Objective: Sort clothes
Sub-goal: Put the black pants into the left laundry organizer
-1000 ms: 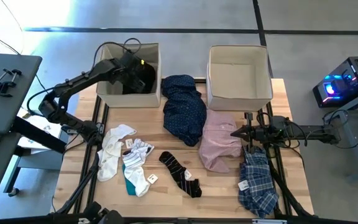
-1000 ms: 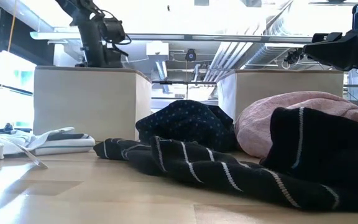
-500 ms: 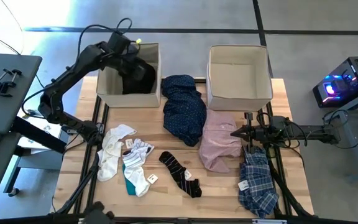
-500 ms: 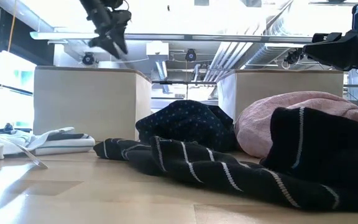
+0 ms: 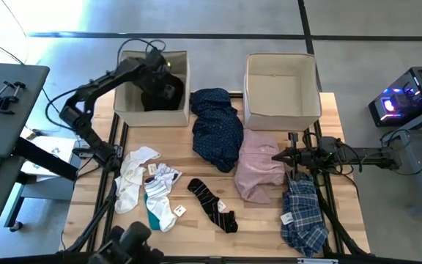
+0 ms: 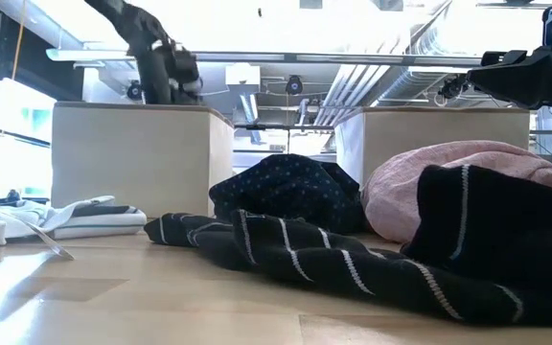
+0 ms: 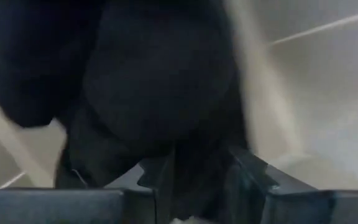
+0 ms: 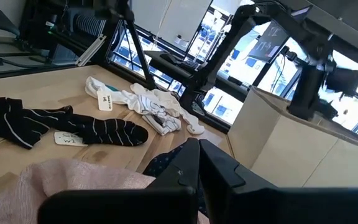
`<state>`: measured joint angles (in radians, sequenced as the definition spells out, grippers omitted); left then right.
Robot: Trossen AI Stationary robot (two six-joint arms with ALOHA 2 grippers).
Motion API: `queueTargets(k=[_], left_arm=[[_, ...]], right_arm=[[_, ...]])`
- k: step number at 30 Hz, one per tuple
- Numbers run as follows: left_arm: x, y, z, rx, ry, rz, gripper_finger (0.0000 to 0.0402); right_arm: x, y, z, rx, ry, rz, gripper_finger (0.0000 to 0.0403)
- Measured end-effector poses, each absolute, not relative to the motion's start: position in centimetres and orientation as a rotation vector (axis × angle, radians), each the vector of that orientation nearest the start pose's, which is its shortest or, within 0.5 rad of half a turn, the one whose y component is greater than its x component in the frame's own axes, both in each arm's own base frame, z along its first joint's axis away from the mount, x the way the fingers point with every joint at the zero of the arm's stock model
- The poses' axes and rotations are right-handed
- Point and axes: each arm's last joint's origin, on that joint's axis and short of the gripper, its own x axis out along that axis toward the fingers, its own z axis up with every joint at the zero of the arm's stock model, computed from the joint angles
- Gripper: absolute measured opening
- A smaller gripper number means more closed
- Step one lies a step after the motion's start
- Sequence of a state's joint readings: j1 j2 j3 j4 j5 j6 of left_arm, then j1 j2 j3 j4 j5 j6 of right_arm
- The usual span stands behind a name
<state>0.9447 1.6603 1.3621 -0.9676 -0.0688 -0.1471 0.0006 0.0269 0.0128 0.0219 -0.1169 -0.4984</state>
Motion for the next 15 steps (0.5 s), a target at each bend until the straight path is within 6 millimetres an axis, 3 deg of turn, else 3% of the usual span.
queueTargets(k=[8, 15], left_arm=[[19.1, 28.3, 21.4, -0.691, 1.288, 0.948, 0.0103], [19.3, 28.6, 20.9, -0.652, 1.317, 0.910, 0.0103]], right_arm=[[9.8, 0.3, 16.8, -0.498, -0.037, 0.113, 0.0000], [9.8, 0.3, 16.8, -0.498, -0.038, 0.114, 0.0000]])
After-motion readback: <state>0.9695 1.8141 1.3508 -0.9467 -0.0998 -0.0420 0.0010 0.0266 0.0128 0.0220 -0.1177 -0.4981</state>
